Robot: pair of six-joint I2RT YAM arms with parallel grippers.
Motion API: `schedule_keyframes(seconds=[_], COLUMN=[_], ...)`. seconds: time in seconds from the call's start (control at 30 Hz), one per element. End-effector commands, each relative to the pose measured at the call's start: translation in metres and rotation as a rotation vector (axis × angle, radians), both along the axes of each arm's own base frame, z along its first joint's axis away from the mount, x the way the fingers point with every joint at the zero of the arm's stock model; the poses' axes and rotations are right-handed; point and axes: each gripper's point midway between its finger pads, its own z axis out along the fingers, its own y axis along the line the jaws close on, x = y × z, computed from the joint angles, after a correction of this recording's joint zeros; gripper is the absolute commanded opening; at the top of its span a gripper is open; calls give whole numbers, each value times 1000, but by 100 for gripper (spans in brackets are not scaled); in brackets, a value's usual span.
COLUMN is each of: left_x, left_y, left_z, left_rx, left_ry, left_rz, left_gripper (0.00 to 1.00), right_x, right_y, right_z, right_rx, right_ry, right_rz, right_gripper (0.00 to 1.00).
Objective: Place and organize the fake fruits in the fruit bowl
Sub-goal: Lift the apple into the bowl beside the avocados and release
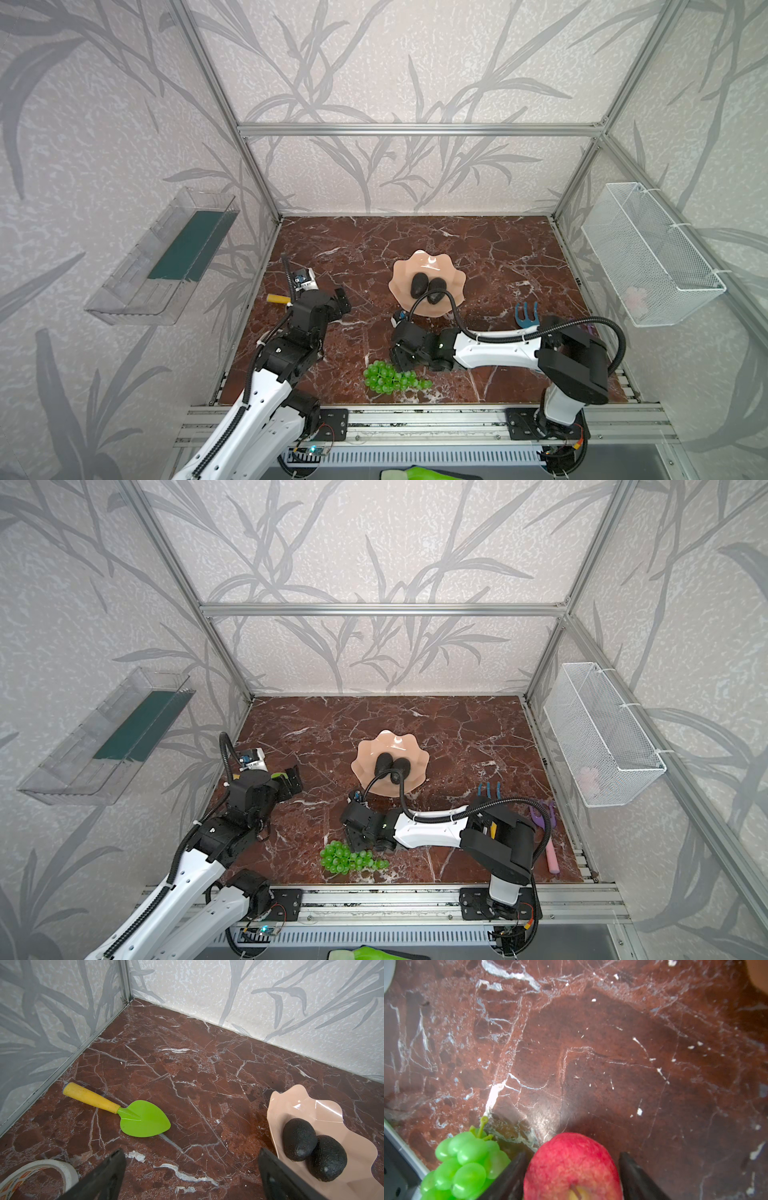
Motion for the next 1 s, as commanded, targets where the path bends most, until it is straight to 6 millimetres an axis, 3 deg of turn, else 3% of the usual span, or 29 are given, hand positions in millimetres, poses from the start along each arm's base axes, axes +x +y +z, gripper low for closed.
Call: schedule_keyframes(seconds=[0.0,0.13,0.3,0.47,0.57,0.73,0.97], left_x=[-3,-3,-3,-3,-4,-4,-7], left_y=[7,7,6,5,5,4,3], left_z=[-1,2,-3,-1,-2,1,1], left_rx=[-10,-12,-22,-23,-29,-35,-49], left_ry=[-6,-12,-5,-4,-7,-14,-9], left_rz=[38,38,34,27,29,25,14], left_gripper=[99,99,99,99,99,99,99], right_x=[2,8,23,51,76,114,145], right_y=[2,-1,-13,-45,-66,-81,-70], right_z=[5,20,61,119,137,132,106], right_rx=[-4,6,9,-9,-6,-8,-40], right_ry=[-14,-66,-207,-363,-408,-396,-379], right_rz=[-20,-23,-27,-63,-110,-157,-145], right_gripper=[62,56,52,53,53,53,53])
